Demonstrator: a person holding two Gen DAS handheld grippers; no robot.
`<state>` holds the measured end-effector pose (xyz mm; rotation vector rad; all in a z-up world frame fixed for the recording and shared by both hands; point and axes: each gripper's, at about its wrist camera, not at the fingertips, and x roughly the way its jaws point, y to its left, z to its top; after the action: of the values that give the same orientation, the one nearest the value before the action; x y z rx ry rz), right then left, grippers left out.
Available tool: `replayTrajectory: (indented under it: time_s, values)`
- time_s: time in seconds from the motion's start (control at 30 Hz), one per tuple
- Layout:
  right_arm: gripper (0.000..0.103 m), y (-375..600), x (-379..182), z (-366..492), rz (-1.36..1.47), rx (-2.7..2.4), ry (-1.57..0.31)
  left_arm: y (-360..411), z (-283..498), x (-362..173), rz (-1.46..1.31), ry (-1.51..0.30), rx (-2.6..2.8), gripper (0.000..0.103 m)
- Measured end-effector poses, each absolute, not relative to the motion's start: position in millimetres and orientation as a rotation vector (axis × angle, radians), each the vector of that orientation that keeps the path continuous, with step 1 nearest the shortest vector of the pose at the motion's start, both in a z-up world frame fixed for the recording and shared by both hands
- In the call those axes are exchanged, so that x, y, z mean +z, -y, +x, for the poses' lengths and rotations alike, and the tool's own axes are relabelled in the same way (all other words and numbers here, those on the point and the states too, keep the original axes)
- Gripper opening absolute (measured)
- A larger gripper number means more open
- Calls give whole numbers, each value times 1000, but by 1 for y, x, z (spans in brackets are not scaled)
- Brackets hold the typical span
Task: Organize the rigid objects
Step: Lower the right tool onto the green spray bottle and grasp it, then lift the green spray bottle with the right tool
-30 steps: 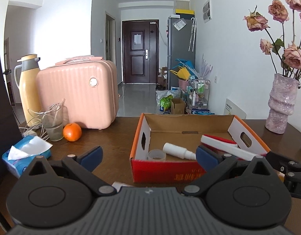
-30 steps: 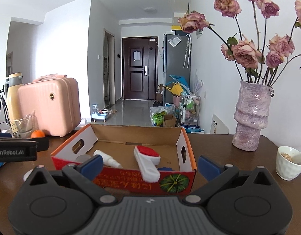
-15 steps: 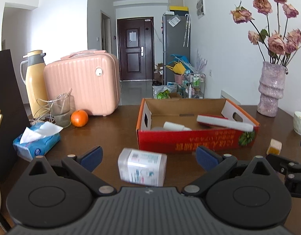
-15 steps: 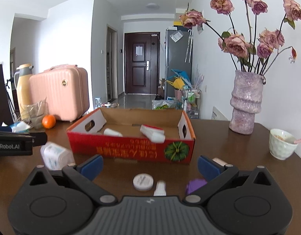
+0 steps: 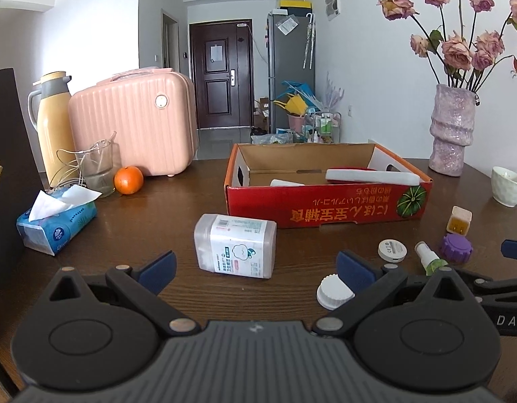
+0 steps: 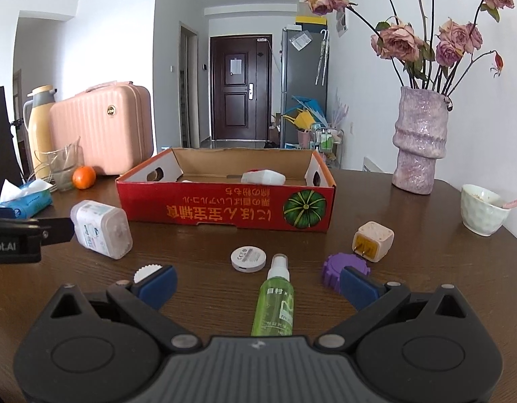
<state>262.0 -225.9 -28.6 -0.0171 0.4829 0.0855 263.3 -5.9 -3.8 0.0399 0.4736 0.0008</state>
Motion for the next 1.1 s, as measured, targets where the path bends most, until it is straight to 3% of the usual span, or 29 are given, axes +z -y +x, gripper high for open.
replayTrajectory:
  time_s: [0.4, 0.77, 0.9, 0.97, 1.0, 1.03, 1.1]
  values:
    - [103, 226, -42, 282, -44, 35, -592, 1, 271, -11, 23, -513, 3, 103]
    - [90, 238, -65, 321, -31, 46, -791, 0, 274, -14, 16, -531, 9, 103]
    - [73, 240, -66, 326, -17, 67, -808, -1, 276, -15, 17, -540, 11, 103]
    - [55, 237, -65, 324, -21, 91, -794, -1, 277, -15, 17, -546, 13, 103]
    - [39, 236, -64, 323, -27, 107, -788, -1, 278, -16, 18, -550, 16, 103]
    - [31, 235, -64, 321, -28, 117, -783, -1, 279, -17, 20, -555, 19, 103]
    - [30, 237, -64, 320, -11, 126, -772, -1, 280, -18, 21, -563, 23, 103]
